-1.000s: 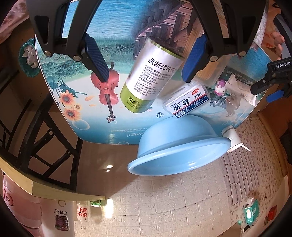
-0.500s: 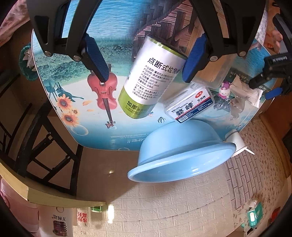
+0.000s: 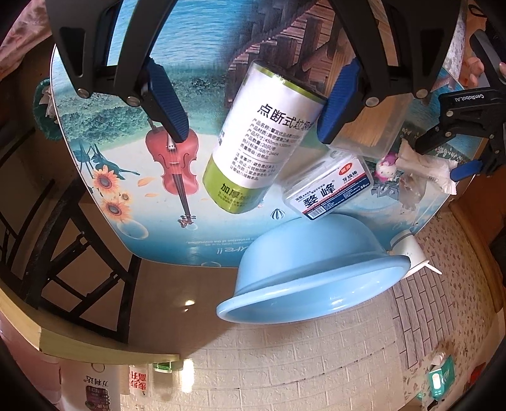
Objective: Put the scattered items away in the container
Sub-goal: 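Move the left gripper to the white wrapped packet while the right gripper approaches the green-capped bottle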
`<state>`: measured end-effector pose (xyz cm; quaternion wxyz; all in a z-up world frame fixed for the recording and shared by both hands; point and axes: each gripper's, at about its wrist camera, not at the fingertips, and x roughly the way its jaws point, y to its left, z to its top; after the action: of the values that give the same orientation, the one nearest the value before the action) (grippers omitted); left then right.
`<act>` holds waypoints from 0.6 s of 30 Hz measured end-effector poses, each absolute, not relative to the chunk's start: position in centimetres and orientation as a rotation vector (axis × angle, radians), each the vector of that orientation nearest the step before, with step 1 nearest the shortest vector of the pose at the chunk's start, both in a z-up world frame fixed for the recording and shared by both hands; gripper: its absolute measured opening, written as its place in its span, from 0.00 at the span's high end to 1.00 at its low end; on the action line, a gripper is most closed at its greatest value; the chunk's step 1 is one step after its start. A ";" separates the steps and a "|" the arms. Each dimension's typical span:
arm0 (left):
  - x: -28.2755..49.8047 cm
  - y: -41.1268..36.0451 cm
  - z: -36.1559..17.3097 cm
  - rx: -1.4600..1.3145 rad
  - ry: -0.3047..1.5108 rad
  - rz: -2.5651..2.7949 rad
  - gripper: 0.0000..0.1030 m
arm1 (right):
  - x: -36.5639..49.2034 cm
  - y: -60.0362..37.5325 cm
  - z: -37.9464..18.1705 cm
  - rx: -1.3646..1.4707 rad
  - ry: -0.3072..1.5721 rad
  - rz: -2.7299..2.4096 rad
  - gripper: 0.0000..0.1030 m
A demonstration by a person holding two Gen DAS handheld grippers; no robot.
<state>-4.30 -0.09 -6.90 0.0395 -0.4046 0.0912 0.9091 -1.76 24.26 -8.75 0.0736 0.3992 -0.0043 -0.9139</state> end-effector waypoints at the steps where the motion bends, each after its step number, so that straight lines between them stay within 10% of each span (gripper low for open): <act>1: -4.4 0.1 -7.0 -1.238 0.299 2.782 0.00 | -1.8 24.3 -8.8 1.200 -0.012 -2.742 0.19; 18: -5.1 2.7 -6.4 -1.069 0.648 2.643 0.00 | -2.1 24.2 -9.0 1.215 -0.027 -2.724 0.19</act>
<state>-5.06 2.71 -6.42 0.1087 -0.3636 0.2205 0.8985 -2.10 24.25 -9.05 0.0792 0.4062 -0.0090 -0.9103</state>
